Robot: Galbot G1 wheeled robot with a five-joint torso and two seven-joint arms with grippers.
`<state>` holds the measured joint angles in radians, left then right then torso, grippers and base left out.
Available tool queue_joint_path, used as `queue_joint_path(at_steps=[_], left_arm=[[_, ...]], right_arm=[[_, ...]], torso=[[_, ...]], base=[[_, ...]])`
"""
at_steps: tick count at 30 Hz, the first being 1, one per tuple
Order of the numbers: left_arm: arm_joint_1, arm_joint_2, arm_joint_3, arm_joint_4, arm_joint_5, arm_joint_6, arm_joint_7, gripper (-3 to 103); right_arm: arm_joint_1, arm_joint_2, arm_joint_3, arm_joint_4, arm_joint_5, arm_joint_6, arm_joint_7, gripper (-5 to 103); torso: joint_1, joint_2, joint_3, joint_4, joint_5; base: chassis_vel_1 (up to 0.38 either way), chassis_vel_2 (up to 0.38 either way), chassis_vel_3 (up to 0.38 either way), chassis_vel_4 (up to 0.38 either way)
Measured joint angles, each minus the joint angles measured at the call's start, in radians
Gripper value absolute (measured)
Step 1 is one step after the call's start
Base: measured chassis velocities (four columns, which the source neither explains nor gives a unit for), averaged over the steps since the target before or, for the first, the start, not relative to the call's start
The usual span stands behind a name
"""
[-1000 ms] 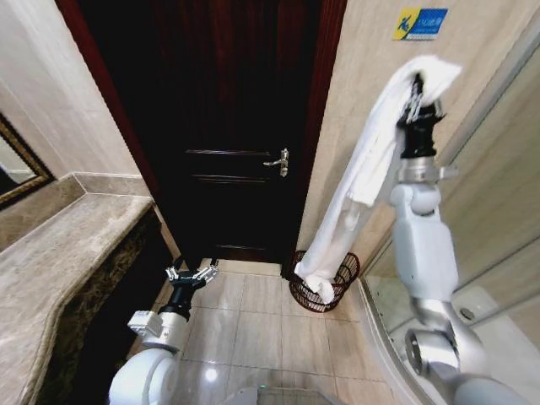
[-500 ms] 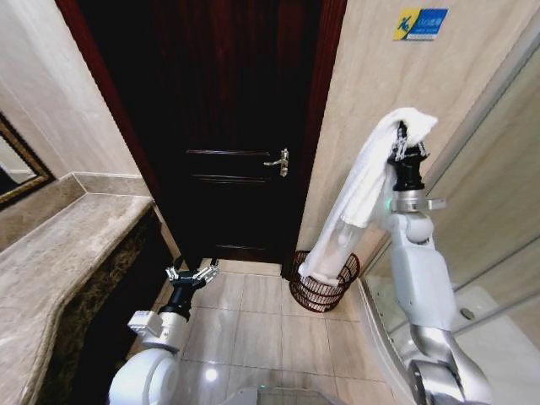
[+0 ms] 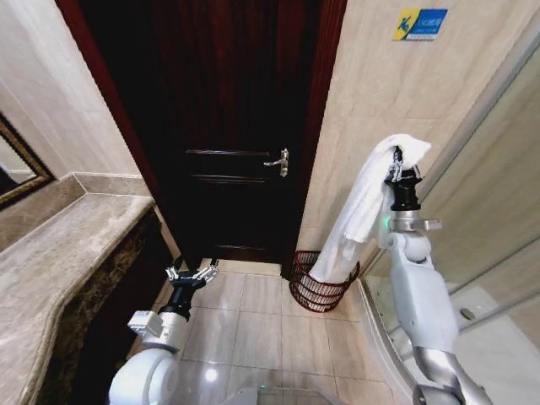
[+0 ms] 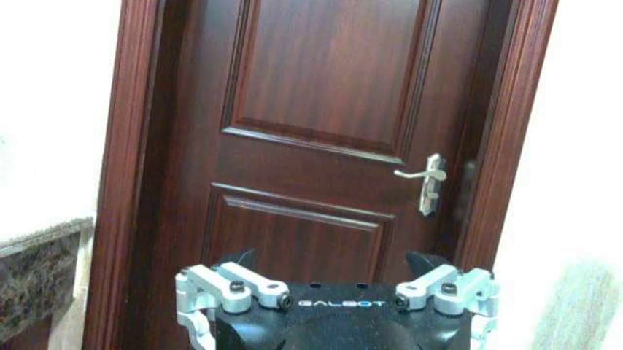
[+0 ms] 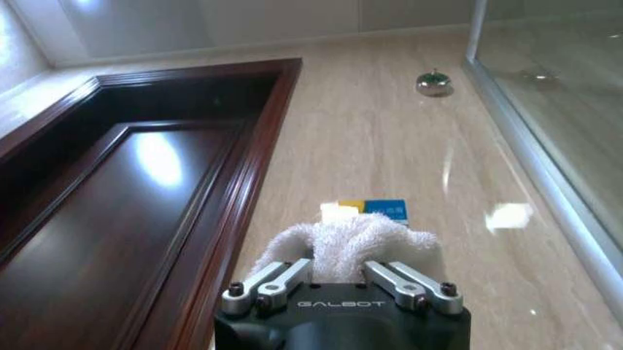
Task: Discard the used towel into the hamper.
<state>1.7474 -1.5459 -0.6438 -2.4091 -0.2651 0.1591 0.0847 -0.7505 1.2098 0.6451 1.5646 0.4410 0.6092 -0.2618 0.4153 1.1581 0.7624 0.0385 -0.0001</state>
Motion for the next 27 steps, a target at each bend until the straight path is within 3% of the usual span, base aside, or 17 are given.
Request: queue_joint_path(at_steps=[27], left_arm=[[0.000,0.000,0.000,0.000,0.000,0.000,0.000,100]], right_arm=[[-0.041,0.005,0.030,0.011,-0.014,-0.005,0.004,7]], torso=[[0.000,0.000,0.000,0.0000,0.0001]], base=[[-0.012,0.013,0.015,-0.015]])
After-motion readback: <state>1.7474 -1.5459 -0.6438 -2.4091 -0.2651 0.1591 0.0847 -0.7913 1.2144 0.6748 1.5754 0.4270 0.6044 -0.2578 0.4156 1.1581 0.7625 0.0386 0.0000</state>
